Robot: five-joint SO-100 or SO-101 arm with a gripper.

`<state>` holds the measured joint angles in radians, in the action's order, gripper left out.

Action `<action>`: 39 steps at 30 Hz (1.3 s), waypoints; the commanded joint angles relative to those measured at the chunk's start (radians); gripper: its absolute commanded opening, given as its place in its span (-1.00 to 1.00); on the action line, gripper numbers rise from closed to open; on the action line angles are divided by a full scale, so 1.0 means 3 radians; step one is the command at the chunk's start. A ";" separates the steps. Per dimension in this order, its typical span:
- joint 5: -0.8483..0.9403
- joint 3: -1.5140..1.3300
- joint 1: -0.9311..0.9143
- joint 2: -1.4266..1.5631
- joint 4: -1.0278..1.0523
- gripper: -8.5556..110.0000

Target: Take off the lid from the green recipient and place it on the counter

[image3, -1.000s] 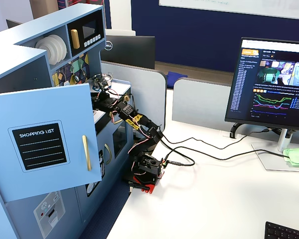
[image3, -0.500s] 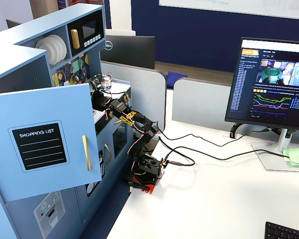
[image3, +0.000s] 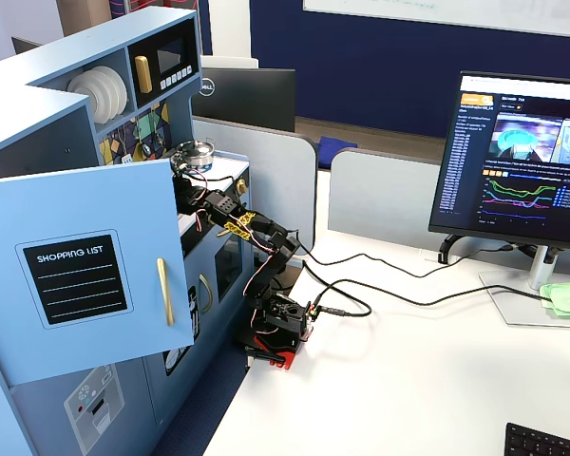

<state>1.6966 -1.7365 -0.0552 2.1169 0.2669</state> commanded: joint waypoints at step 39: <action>0.0051 -0.0869 -0.1672 -0.0701 -0.1856 -0.86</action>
<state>1.7181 -1.9988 -0.5415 1.9129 -0.1994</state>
